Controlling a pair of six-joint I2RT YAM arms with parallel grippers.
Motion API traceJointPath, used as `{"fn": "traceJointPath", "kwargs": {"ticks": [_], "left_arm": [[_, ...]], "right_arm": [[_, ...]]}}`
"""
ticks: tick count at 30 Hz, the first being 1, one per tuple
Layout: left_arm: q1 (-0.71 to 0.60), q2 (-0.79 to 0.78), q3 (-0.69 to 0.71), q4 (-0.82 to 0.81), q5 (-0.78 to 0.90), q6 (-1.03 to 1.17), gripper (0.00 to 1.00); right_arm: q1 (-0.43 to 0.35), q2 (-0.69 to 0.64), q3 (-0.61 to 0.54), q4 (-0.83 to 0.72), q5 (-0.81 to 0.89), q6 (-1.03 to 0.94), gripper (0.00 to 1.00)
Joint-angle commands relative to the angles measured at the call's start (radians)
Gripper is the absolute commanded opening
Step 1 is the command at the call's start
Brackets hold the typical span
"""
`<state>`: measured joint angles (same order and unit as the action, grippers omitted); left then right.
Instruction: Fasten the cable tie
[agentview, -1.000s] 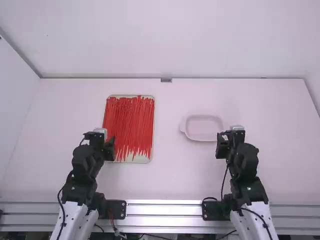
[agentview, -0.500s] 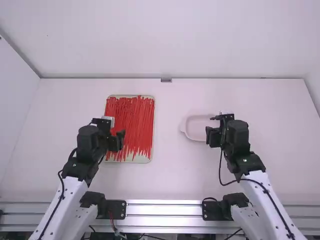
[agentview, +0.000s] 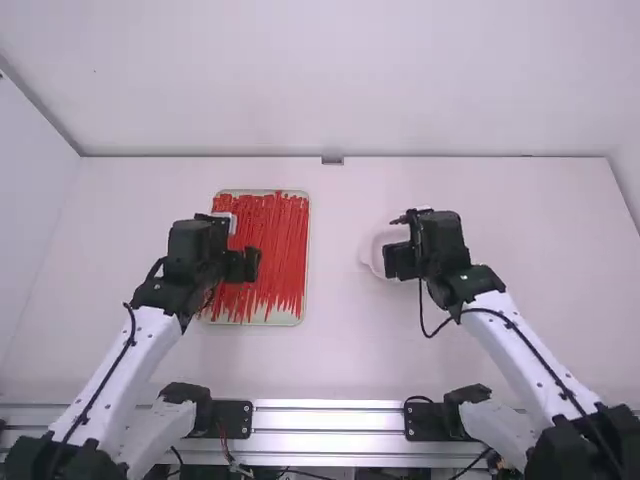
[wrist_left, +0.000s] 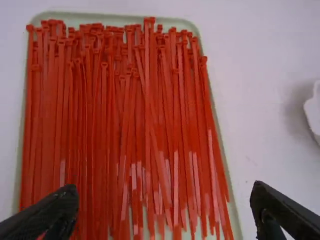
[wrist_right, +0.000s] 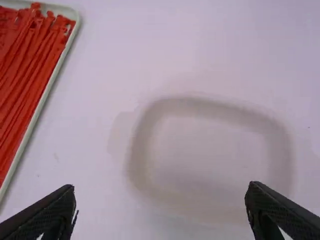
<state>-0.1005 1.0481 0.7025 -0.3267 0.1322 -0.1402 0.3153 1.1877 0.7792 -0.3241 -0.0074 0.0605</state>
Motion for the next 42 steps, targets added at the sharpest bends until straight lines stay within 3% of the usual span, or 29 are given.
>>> {"fn": "traceJointPath", "kwargs": {"ticks": [1, 13, 19, 32, 42], "left_arm": [[-0.009, 0.028, 0.047, -0.011, -0.031, -0.01, 0.94], [-0.018, 0.098, 0.134, -0.026, -0.043, -0.022, 0.99], [-0.017, 0.175, 0.24, -0.06, -0.045, -0.021, 0.99], [-0.017, 0.551, 0.562, -0.166, -0.154, -0.028, 0.99], [-0.013, 0.776, 0.718, -0.172, -0.201, -0.054, 0.99]], "right_arm": [[0.012, 0.007, 0.055, -0.025, 0.009, 0.017, 0.94], [0.031, 0.017, 0.103, -0.08, 0.009, 0.021, 0.99], [0.031, 0.016, 0.103, -0.072, 0.008, 0.021, 0.99], [0.032, 0.017, 0.103, -0.078, 0.009, 0.021, 0.99], [0.032, 0.017, 0.103, -0.082, 0.009, 0.018, 0.99]]}}
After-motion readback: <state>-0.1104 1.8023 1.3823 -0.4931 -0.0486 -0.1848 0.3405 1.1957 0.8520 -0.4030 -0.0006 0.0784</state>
